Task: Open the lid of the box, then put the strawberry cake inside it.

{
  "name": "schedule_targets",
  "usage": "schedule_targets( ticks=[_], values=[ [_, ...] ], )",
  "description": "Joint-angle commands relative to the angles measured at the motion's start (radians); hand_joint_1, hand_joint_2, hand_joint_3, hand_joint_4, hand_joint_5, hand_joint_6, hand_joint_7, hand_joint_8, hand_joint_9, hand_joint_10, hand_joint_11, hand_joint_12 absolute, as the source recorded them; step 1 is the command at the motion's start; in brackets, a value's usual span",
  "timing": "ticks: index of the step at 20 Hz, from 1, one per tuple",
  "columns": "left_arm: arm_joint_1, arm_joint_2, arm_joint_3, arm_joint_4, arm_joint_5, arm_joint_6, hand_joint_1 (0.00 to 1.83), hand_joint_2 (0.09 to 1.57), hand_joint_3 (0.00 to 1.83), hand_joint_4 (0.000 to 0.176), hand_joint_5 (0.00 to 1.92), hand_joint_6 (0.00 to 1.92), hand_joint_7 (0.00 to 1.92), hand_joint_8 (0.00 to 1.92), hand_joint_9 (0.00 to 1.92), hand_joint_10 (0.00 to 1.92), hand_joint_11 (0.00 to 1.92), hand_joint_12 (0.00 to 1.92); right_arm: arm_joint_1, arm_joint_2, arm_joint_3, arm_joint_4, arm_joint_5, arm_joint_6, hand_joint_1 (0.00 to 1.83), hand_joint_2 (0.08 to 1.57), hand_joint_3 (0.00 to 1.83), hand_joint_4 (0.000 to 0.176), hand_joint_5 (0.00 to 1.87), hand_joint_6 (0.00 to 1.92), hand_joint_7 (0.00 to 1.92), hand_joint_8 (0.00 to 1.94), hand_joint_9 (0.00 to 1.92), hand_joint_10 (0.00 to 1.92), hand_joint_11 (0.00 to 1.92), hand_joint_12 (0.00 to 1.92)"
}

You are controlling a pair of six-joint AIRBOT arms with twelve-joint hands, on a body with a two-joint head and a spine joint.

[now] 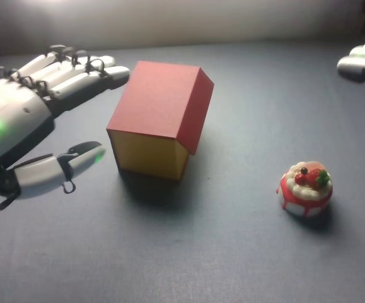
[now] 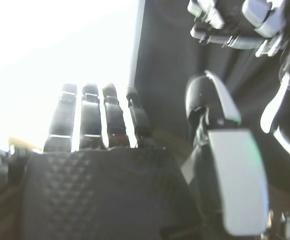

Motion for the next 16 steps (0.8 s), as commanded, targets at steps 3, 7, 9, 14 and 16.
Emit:
schedule_targets(
  ticks=[3,7,9,14,16],
  values=[
    [-0.053,-0.021,0.012,0.031,-0.025,0.007,0.51,1.35,0.00,0.075,0.02,0.00,0.01,0.00,0.00,0.00,0.00,0.00,0.018,0.003,0.002,0.006,0.036,-0.030,0.53,1.36,0.00,0.000,0.03,0.00,0.00,0.00,0.00,0.00,0.00,0.01],
    [-0.123,-0.071,0.044,0.051,0.061,0.023,0.44,1.24,0.00,0.103,0.00,0.00,0.00,0.00,0.00,0.00,0.00,0.00,0.018,0.000,0.005,0.008,0.006,-0.037,0.51,1.35,0.00,0.000,0.00,0.00,0.00,0.00,0.00,0.00,0.00,0.00],
    [-0.173,-0.117,0.077,0.061,0.134,0.023,0.46,1.16,0.00,0.139,0.00,0.00,0.00,0.00,0.00,0.00,0.00,0.00,0.016,-0.005,0.008,0.015,0.001,-0.037,0.55,1.34,0.00,0.000,0.00,0.00,0.00,0.00,0.00,0.00,0.00,0.00],
    [-0.240,-0.203,0.145,0.064,0.254,0.024,0.80,1.10,0.00,0.176,0.00,0.00,0.00,0.00,0.00,0.00,0.00,0.00,0.014,-0.020,0.018,0.019,-0.013,-0.036,0.51,1.34,0.00,0.000,0.00,0.00,0.00,0.00,0.00,0.00,0.00,0.00],
    [-0.262,-0.235,0.171,0.063,0.297,0.026,0.96,1.04,0.00,0.151,0.00,0.00,0.00,0.00,0.00,0.00,0.00,0.00,0.014,-0.023,0.019,0.019,-0.017,-0.036,0.48,1.34,0.00,0.000,0.00,0.00,0.00,0.00,0.00,0.00,0.00,0.00]
  ],
)
